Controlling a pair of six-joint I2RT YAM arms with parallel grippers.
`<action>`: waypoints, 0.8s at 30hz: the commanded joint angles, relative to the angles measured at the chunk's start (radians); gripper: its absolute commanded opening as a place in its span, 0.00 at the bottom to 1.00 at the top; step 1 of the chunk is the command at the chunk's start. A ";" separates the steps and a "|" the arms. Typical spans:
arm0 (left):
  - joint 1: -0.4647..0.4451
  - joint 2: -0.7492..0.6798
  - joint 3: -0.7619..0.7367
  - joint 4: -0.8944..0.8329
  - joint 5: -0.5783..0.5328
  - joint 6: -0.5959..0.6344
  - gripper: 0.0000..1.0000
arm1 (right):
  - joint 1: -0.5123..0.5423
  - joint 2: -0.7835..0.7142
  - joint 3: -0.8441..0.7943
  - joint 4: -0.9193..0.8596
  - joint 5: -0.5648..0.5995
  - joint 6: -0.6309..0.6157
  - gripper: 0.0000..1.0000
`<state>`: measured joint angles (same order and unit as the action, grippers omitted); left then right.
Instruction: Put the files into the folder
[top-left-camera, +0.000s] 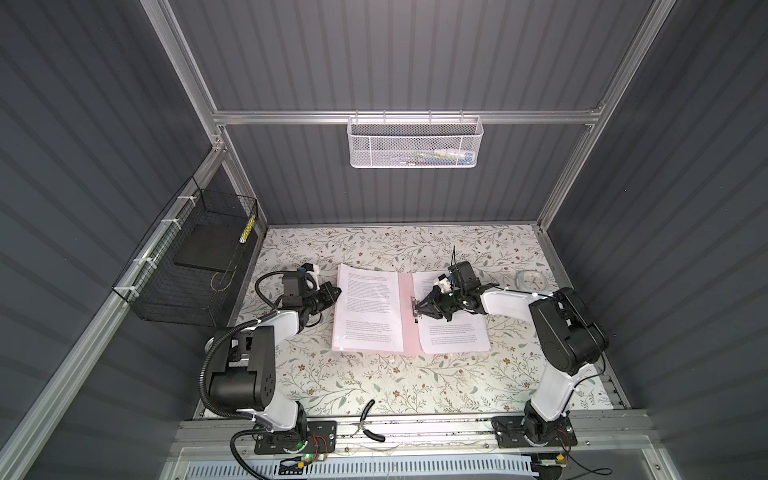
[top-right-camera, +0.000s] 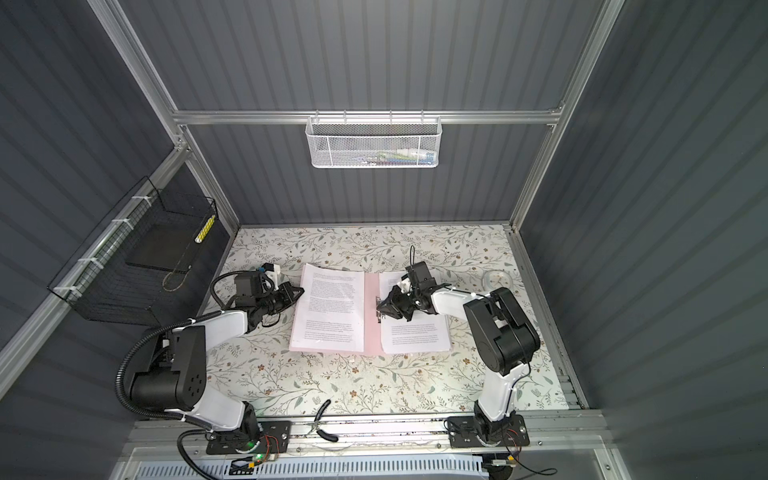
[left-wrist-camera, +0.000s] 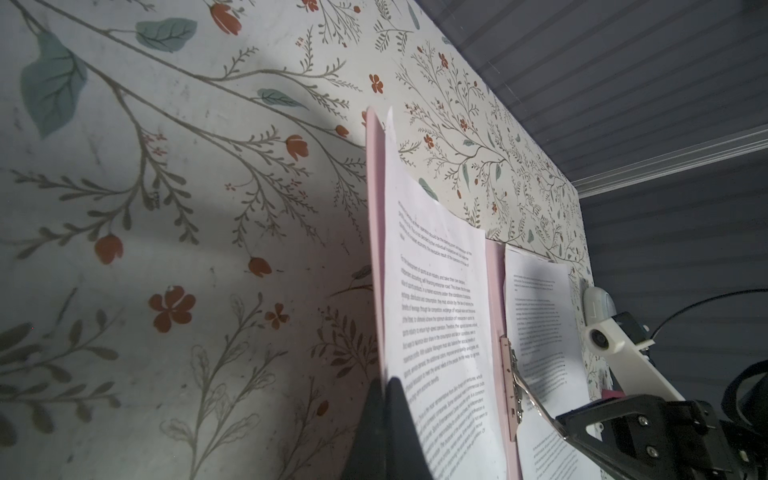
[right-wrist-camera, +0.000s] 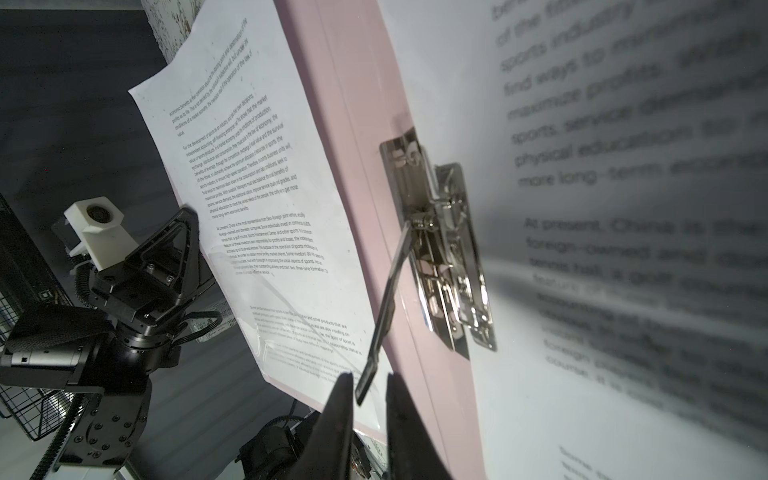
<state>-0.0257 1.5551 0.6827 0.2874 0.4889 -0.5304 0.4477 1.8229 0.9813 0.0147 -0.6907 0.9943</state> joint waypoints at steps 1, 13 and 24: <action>-0.004 0.008 0.022 -0.017 -0.013 0.032 0.00 | 0.008 0.028 -0.001 0.014 -0.016 -0.003 0.18; -0.005 0.015 0.021 -0.010 -0.010 0.030 0.00 | 0.010 0.045 -0.016 0.029 -0.015 -0.002 0.13; -0.004 0.025 0.023 -0.001 -0.003 0.024 0.00 | 0.018 0.058 -0.023 0.039 -0.015 0.012 0.05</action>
<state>-0.0257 1.5646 0.6834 0.2882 0.4892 -0.5304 0.4549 1.8584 0.9703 0.0528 -0.6998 1.0096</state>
